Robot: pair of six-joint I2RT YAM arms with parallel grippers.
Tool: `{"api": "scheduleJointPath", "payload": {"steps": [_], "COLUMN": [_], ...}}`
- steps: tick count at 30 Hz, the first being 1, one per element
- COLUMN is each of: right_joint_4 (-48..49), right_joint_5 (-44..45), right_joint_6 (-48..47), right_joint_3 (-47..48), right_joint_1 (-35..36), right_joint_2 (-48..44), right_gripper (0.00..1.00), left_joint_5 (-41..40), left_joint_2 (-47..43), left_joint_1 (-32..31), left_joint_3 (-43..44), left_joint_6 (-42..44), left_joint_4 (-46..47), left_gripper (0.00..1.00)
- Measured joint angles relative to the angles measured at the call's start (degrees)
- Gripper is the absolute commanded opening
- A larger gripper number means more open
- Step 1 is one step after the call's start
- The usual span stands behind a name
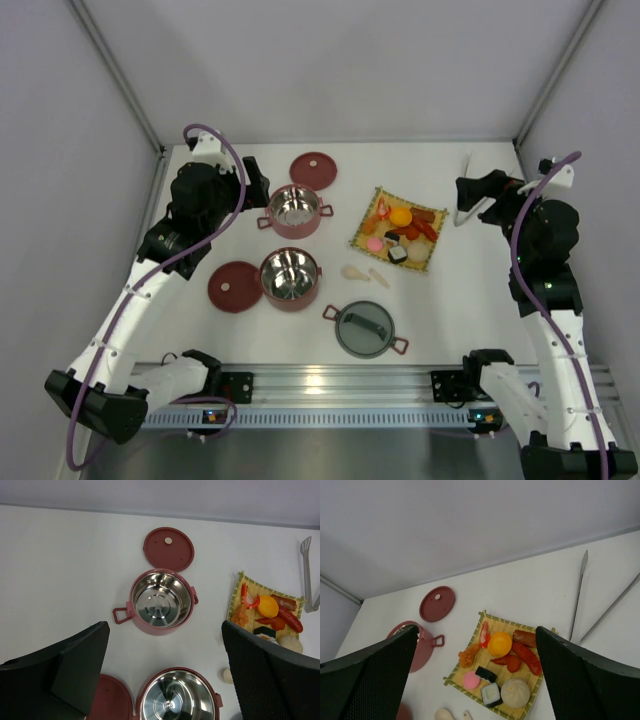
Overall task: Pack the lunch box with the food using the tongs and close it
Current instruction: Pick up the clamp at the center of the board.
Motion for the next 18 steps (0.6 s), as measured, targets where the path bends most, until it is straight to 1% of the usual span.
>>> {"api": "scheduleJointPath", "payload": {"steps": [18], "right_joint_4": [-1.6], "right_joint_5": [2.3], "right_joint_6": [0.0], "right_joint_3": [0.3], "right_joint_1": [0.0], "right_joint_2": [-0.5], "right_gripper": [0.99], "left_joint_5": [0.0], "left_joint_2": [0.0], "left_joint_1": [0.0], "left_joint_3": [0.0], "left_joint_6": [0.0], "left_joint_4": [0.0], "left_gripper": [0.99]}}
